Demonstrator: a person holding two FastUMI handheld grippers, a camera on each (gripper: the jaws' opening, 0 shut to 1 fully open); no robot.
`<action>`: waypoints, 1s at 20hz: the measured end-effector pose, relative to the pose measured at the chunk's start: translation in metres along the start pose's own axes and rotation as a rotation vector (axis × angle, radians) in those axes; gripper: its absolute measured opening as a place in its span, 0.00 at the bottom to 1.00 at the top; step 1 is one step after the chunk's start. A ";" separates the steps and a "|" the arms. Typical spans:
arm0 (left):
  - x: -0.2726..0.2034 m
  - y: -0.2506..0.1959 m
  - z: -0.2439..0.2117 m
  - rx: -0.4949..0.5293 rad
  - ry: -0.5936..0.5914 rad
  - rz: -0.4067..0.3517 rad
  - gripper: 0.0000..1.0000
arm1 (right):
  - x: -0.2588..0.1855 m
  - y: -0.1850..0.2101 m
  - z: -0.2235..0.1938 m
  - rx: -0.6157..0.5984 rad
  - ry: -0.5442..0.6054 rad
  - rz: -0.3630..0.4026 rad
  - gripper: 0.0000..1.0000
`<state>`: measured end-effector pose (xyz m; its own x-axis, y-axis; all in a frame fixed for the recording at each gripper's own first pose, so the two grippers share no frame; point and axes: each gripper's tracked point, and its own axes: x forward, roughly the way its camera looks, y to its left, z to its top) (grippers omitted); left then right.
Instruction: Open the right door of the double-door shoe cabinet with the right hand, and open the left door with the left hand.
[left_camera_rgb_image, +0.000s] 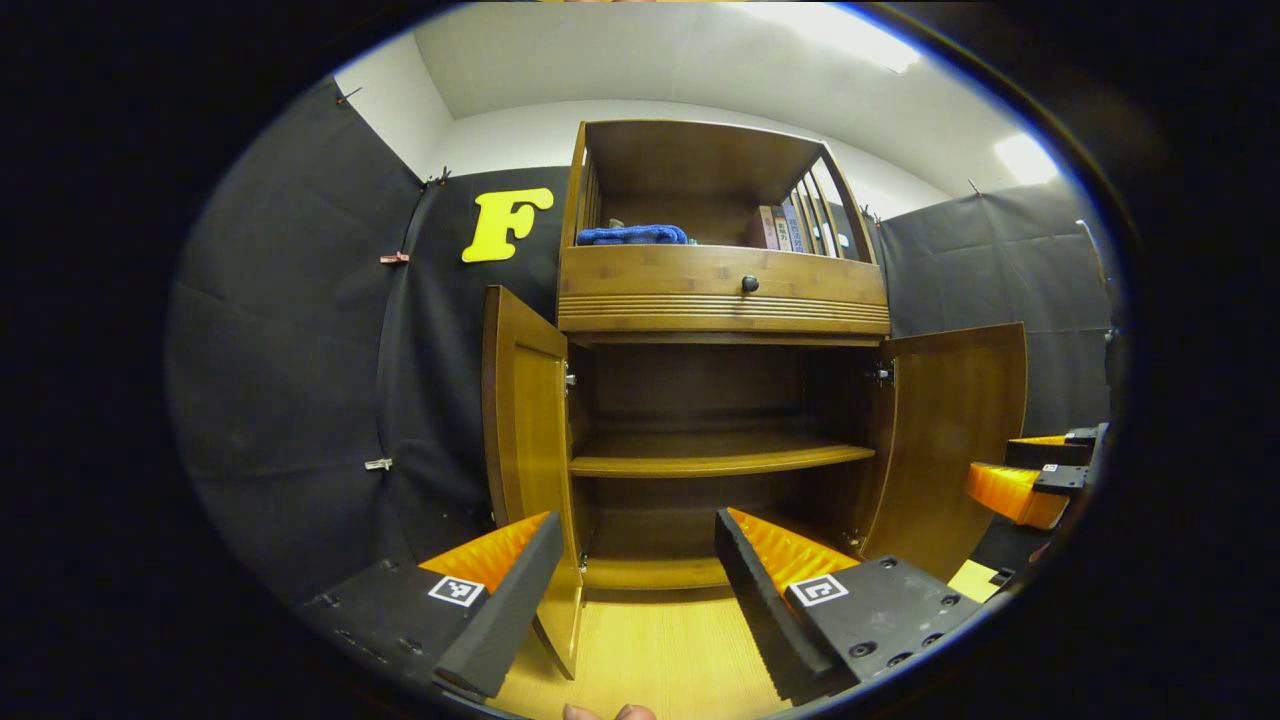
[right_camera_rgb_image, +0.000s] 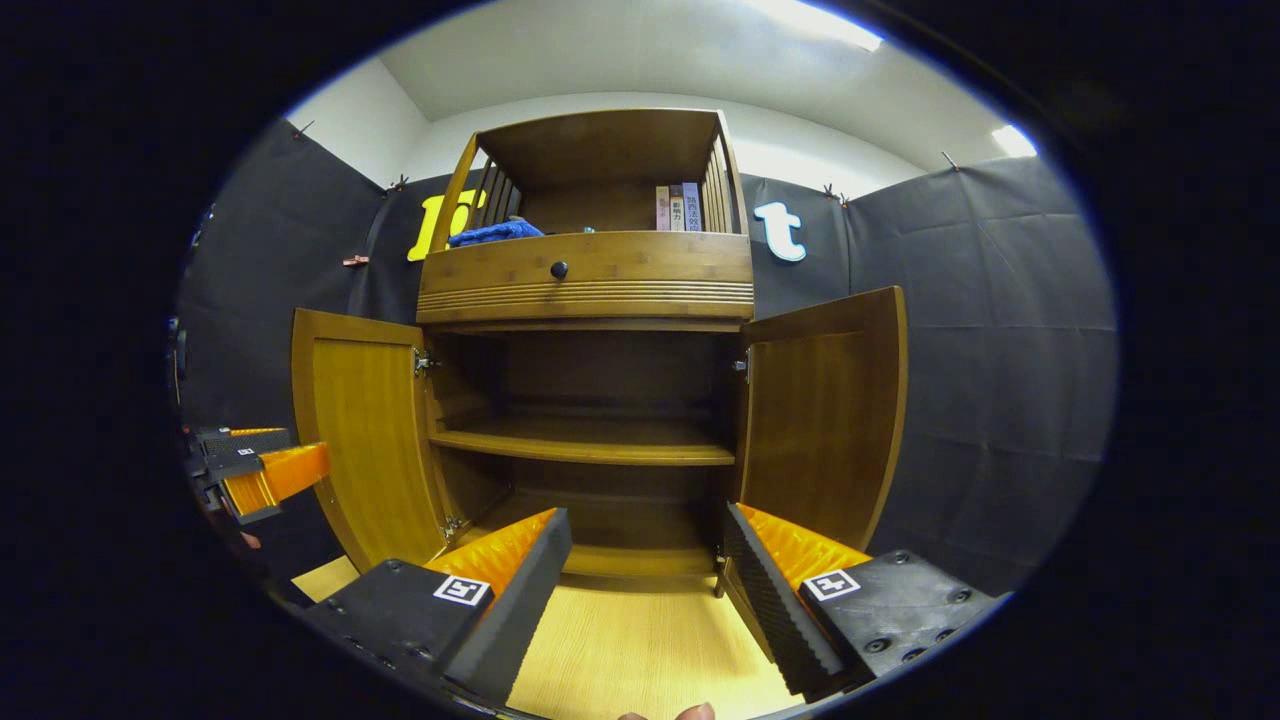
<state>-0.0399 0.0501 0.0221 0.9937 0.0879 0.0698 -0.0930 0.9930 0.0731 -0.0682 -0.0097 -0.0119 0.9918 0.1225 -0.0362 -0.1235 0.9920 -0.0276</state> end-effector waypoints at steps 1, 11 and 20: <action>-0.001 -0.001 0.001 0.001 -0.001 0.000 0.92 | 0.000 0.000 0.001 0.002 -0.002 0.000 0.93; -0.002 -0.005 0.000 0.014 0.004 -0.009 0.97 | -0.002 -0.004 0.001 0.003 -0.008 -0.007 0.98; -0.002 -0.005 -0.002 0.010 0.005 -0.007 0.95 | 0.000 -0.002 -0.001 -0.004 -0.002 -0.001 0.98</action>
<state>-0.0409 0.0449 0.0200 0.9946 0.0813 0.0643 -0.0866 0.9927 0.0837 -0.0679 -0.0119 -0.0130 0.9920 0.1213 -0.0346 -0.1225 0.9920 -0.0321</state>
